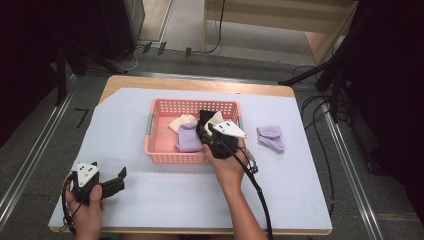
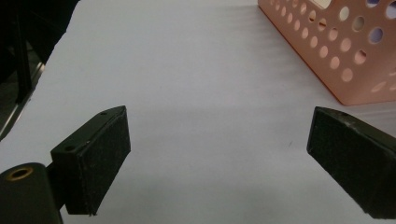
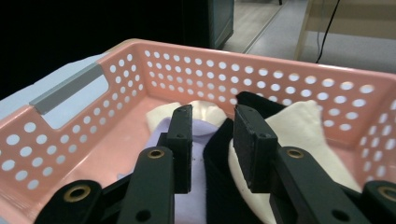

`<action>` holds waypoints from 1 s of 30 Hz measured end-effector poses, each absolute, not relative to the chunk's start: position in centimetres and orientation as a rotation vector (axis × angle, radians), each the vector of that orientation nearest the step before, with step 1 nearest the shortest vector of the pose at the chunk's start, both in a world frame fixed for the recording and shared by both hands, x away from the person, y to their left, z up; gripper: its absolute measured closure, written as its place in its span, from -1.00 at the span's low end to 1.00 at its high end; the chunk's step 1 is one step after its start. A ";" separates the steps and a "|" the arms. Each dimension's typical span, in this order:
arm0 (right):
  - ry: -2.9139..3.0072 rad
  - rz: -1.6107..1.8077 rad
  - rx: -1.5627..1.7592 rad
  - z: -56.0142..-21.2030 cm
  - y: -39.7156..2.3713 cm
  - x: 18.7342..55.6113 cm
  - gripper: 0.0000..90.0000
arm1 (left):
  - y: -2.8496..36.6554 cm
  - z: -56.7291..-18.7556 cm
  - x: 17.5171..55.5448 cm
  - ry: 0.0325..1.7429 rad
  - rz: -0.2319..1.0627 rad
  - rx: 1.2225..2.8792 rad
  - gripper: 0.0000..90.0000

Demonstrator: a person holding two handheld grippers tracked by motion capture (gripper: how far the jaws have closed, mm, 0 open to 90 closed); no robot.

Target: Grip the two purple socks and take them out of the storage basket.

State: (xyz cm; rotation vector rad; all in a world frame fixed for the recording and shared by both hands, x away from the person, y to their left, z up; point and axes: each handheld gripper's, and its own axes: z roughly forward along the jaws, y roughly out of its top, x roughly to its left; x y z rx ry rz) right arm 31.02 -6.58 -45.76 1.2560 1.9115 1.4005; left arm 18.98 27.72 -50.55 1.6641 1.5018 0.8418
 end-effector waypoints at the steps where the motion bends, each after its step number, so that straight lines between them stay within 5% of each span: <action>1: 1.916 1.399 1.259 -45.8 -6.3 31.1 0.54 | 27.7 -50.6 19.0 1.502 0.842 1.663 -0.85; 30: 2.215 1.078 1.580 -47.6 -1.1 34.7 0.50 | 27.6 -50.6 19.1 1.512 0.837 1.668 -0.85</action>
